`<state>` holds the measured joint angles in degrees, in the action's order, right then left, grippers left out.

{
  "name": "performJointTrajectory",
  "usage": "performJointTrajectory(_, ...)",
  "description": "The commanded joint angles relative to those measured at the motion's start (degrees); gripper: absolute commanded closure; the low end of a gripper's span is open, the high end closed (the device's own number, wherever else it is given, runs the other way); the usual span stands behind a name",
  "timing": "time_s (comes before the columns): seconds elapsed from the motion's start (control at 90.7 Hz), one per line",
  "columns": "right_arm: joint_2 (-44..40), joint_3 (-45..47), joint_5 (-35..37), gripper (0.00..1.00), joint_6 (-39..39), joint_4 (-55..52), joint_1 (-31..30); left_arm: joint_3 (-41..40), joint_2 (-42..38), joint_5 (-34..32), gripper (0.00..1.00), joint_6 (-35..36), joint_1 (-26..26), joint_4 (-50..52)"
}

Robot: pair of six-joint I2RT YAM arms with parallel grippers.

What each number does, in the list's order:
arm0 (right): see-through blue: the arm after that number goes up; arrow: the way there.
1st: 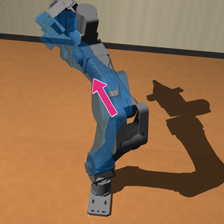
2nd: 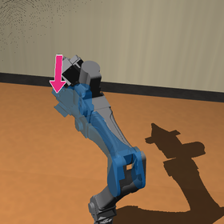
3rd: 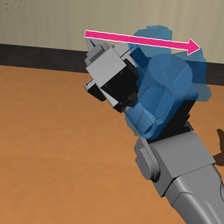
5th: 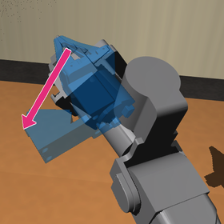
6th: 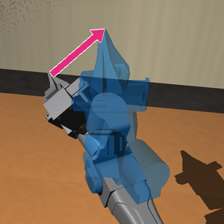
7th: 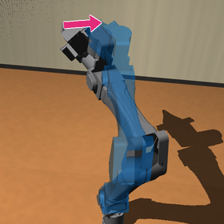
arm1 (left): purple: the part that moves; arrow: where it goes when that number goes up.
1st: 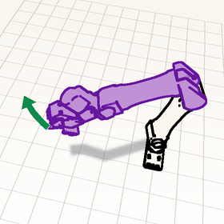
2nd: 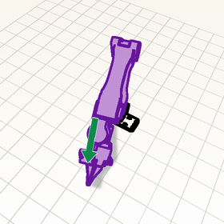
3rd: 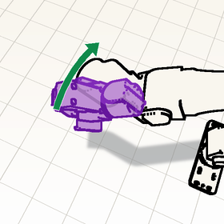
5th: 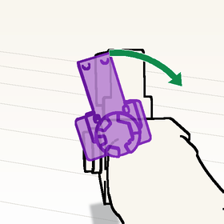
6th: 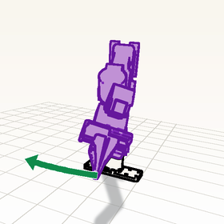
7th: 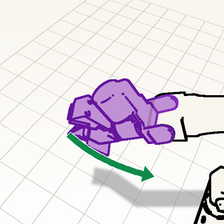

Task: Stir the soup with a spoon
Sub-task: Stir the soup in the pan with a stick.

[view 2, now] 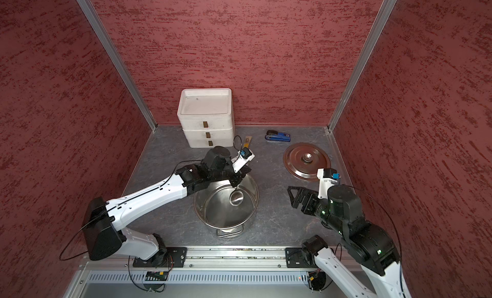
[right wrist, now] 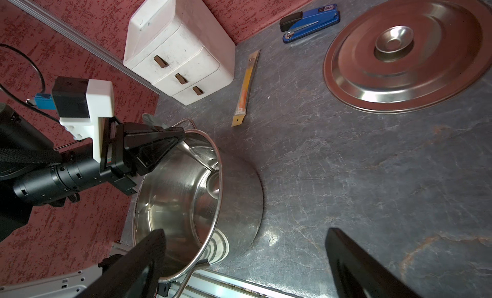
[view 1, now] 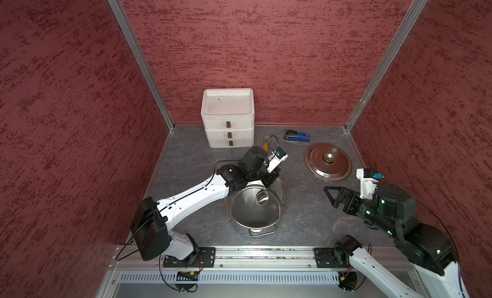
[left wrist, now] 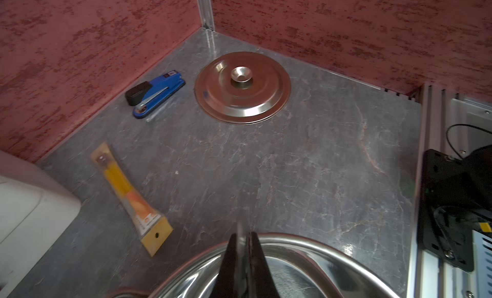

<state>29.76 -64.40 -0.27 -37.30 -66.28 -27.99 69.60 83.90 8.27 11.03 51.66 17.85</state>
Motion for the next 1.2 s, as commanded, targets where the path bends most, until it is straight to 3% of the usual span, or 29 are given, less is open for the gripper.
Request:
performJointTrajectory(0.0,-0.95,-1.49,1.85,0.02,-0.77,-1.83,-0.29,1.93,0.92,2.22,1.0,0.67,3.01,-2.88)
performJointTrajectory(0.209,-1.19,-1.16,1.64,0.02,-0.97,-2.14,-0.29,0.65,-0.76,-0.31,1.0,0.68,9.91,-2.84)
performJointTrajectory(0.474,-0.91,-0.39,0.83,0.02,-1.19,-1.41,-0.24,-7.88,-11.12,-1.9,1.0,-0.12,16.77,0.2)
performJointTrajectory(0.661,-0.13,0.23,0.16,0.02,-1.29,-0.56,-0.27,-15.06,-19.75,-6.93,1.0,-3.33,17.33,3.2)
performJointTrajectory(0.782,1.0,0.16,-0.24,0.02,-1.01,0.39,-0.29,-19.1,-25.16,-10.39,1.0,-5.01,13.55,4.68)
performJointTrajectory(0.959,2.74,-0.03,-0.96,0.02,-0.41,1.94,-0.3,-23.22,-30.98,-10.15,1.0,-5.37,2.37,5.12)
performJointTrajectory(1.19,4.07,-0.36,-1.62,0.02,-0.04,3.0,-0.29,-21.4,-27.53,-9.07,1.0,-1.52,-7.4,2.21)
